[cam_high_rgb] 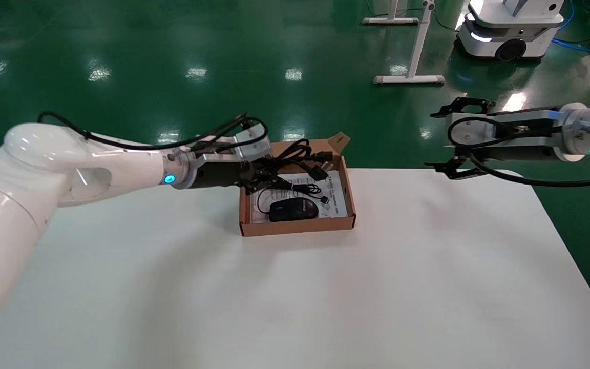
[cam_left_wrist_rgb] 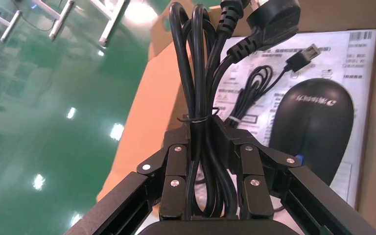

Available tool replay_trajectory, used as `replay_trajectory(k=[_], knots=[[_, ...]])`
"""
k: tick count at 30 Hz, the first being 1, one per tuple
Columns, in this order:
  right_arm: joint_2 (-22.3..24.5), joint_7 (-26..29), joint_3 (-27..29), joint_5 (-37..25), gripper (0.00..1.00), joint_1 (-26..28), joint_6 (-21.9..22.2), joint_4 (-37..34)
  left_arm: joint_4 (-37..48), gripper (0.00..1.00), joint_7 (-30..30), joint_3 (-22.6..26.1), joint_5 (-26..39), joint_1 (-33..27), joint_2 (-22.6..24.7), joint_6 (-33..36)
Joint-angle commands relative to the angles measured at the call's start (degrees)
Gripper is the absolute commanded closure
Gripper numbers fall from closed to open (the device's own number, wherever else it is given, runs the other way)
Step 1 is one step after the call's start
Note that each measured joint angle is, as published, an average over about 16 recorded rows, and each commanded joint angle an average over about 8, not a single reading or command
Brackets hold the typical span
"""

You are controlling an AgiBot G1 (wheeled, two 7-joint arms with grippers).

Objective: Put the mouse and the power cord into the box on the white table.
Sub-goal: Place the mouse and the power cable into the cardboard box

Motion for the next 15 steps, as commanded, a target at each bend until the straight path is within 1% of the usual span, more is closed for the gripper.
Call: replay_trajectory(k=[1,5,6,8,9,15], knots=[[1.6,0.6,-0.1,-0.3,0.0,-0.2,-0.6,1.3,-0.6,0.81,0.0,0.0,-0.3,1.4,0.4,-1.4],[3.1,3.3,-0.3,-0.3,0.0,-1.6,-1.1,5.4,-1.9,0.31,-0.9,0.6,-0.7,2.3,0.3,-1.9],[3.5,4.2,-0.3,-0.1,0.0,-2.0,-1.2,6.5,-2.1,0.2,-1.1,0.7,-0.8,2.4,0.3,-1.9],[4.0,5.8,-0.3,0.1,0.0,-2.7,-1.5,8.6,-2.4,0.05,-1.5,1.0,-0.8,2.5,0.3,-1.9],[4.2,6.5,-0.3,0.3,0.0,-3.0,-1.6,9.5,-2.5,0.0,-1.6,1.2,-0.9,2.5,0.3,-2.0],[5.8,9.7,0.3,1.6,0.0,-4.7,-2.3,14.2,-3.3,0.0,-2.2,1.5,-1.3,3.1,0.0,-2.1]])
